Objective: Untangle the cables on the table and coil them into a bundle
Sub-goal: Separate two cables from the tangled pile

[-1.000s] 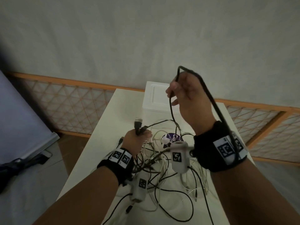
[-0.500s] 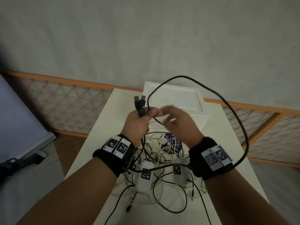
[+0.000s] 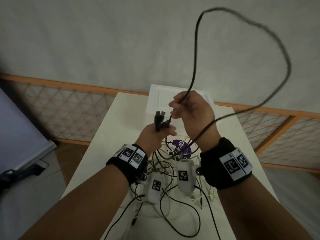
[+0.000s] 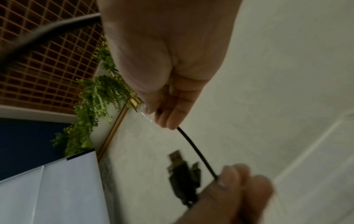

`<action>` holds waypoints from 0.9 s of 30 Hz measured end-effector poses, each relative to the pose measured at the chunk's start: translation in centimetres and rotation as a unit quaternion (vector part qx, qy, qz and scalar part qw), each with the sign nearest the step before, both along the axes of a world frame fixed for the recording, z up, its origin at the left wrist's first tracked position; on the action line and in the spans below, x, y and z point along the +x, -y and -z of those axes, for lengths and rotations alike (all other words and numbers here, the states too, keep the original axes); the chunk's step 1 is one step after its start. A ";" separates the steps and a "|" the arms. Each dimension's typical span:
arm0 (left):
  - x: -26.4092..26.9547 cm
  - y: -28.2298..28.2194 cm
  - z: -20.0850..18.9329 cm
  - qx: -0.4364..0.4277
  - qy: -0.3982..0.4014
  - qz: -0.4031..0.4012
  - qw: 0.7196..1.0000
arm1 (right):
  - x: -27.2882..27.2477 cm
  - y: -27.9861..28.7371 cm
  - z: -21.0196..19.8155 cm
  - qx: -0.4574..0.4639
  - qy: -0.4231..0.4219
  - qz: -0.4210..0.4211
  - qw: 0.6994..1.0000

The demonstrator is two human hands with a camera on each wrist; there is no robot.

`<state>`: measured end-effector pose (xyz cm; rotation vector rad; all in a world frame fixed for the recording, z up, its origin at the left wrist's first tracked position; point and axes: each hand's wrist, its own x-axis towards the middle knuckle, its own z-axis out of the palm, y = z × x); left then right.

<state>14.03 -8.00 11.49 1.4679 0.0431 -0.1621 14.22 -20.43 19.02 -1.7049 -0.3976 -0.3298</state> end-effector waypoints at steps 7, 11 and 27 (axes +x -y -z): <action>0.4 0.2 -1.5 -0.075 0.041 -0.059 0.995 | -0.4 0.9 5.5 -0.403 -0.121 -0.059 0.905; 0.3 -0.2 -0.6 -0.069 0.048 -0.027 0.996 | -0.5 0.3 5.4 -0.292 -0.064 -0.027 0.954; -0.9 -1.0 2.3 0.053 0.032 0.136 0.989 | -2.0 0.7 -2.0 0.055 -0.002 -0.019 0.998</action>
